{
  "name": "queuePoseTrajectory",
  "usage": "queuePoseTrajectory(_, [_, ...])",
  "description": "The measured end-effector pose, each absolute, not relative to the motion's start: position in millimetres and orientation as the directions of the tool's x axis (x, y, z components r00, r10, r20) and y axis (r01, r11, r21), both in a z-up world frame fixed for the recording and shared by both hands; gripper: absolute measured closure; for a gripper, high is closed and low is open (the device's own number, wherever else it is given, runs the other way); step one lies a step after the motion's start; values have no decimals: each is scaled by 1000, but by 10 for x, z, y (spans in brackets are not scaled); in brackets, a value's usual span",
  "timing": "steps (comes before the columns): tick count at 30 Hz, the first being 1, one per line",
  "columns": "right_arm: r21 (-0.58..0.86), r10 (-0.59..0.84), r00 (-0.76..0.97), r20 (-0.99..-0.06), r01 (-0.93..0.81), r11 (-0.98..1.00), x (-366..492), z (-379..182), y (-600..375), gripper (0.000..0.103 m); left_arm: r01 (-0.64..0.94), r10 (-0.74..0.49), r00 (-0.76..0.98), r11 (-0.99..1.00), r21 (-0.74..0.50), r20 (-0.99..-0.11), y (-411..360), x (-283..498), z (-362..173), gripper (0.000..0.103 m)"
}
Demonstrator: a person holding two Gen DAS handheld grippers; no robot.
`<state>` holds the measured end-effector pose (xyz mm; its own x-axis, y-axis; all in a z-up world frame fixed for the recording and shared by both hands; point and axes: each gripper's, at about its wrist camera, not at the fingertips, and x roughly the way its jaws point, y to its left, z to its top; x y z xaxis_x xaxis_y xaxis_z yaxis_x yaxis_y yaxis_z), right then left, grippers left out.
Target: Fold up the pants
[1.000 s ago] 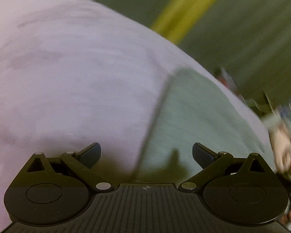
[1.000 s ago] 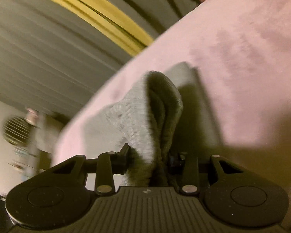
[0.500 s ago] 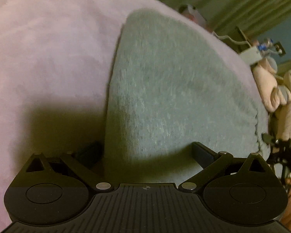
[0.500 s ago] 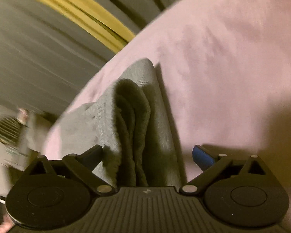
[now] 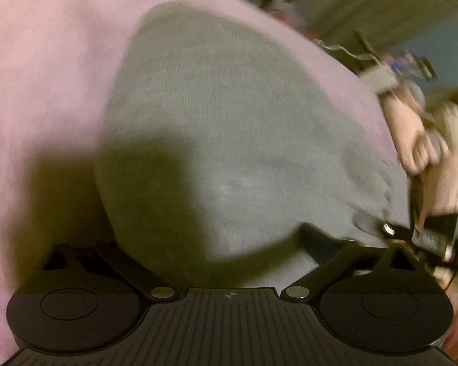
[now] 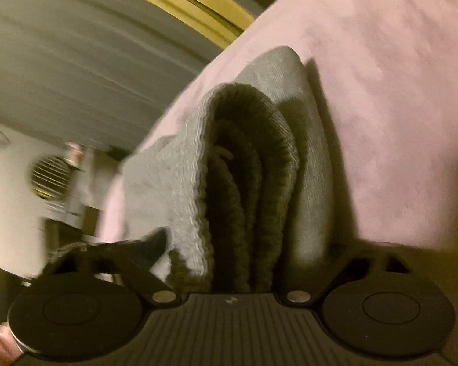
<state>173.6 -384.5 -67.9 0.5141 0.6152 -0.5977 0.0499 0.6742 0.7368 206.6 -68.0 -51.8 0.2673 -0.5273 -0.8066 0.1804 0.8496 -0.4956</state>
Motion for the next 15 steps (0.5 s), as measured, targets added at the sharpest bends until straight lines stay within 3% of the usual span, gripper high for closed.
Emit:
queuePoseTrajectory(3, [712,591,532,-607,32,702,1685,-559,-3772,48,245,-518,306,854,-459,-799,-792,1970,-371,59])
queuePoseTrajectory(5, [708,585,556,-591,10,706,1624,-429,-3710,50,238,-510,323,859,-453,-797,-779,1938,-309,62])
queuePoseTrajectory(10, [699,598,601,-529,-90,709,1579,-25,-3544,51,291,-556,394,831,-474,-732,-820,1887,24,64])
queuePoseTrajectory(15, [650,553,648,-524,-115,751,1844,195,-3547,51,291,-522,483,853,-433,-703,-851,2005,234,64])
